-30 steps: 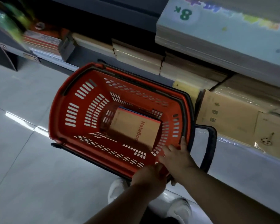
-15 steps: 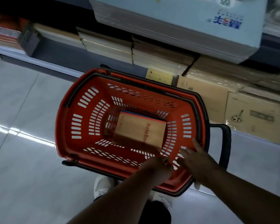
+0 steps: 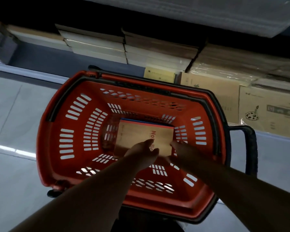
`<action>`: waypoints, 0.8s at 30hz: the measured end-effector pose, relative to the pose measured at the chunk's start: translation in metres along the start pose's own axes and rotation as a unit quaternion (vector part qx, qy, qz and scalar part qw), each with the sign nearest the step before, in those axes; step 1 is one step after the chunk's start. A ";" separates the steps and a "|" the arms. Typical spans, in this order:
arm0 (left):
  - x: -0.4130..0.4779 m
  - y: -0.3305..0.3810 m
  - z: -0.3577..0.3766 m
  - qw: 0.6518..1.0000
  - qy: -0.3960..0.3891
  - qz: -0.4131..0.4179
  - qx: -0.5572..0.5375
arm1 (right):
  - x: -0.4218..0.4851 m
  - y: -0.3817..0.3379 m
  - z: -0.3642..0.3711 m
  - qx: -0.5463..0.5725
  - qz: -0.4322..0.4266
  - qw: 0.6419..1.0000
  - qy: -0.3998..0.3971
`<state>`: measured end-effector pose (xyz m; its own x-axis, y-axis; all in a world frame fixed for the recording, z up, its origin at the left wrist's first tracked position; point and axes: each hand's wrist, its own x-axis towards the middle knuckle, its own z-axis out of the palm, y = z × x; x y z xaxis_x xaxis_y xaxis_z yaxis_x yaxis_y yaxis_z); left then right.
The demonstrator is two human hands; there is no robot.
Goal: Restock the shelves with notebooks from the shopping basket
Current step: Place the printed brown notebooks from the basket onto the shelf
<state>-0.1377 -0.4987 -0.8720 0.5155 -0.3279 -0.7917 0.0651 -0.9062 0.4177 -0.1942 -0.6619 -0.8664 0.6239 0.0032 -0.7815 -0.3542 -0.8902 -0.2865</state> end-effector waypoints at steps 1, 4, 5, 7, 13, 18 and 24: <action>0.010 -0.007 0.001 1.000 0.000 0.008 0.010 | 0.011 0.000 0.009 0.040 0.013 0.999 0.004; 0.039 -0.024 0.001 0.997 0.001 0.029 0.068 | 0.039 -0.002 0.036 0.107 0.044 0.993 0.027; 0.051 -0.030 0.002 0.995 0.003 0.037 0.091 | 0.048 -0.002 0.046 0.112 0.063 0.991 0.033; 0.071 -0.038 0.001 0.990 0.009 0.050 0.130 | 0.067 -0.002 0.060 0.132 0.094 0.985 0.052; 0.136 -0.047 0.000 0.972 0.079 0.071 0.209 | 0.122 0.014 0.068 0.260 0.064 0.955 0.124; 0.157 -0.049 0.000 0.971 0.110 0.081 0.197 | 0.136 0.015 0.077 0.243 0.146 0.936 0.208; 0.149 -0.043 0.000 0.955 0.167 0.104 0.224 | 0.127 0.006 0.072 0.387 0.195 0.864 0.256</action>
<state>-0.0640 -0.5087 -1.0078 0.7257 -0.4776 -0.4954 -0.4011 -0.8785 0.2594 -0.1673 -0.6339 -1.0068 0.5077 -0.6062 -0.6122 -0.8436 -0.2054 -0.4962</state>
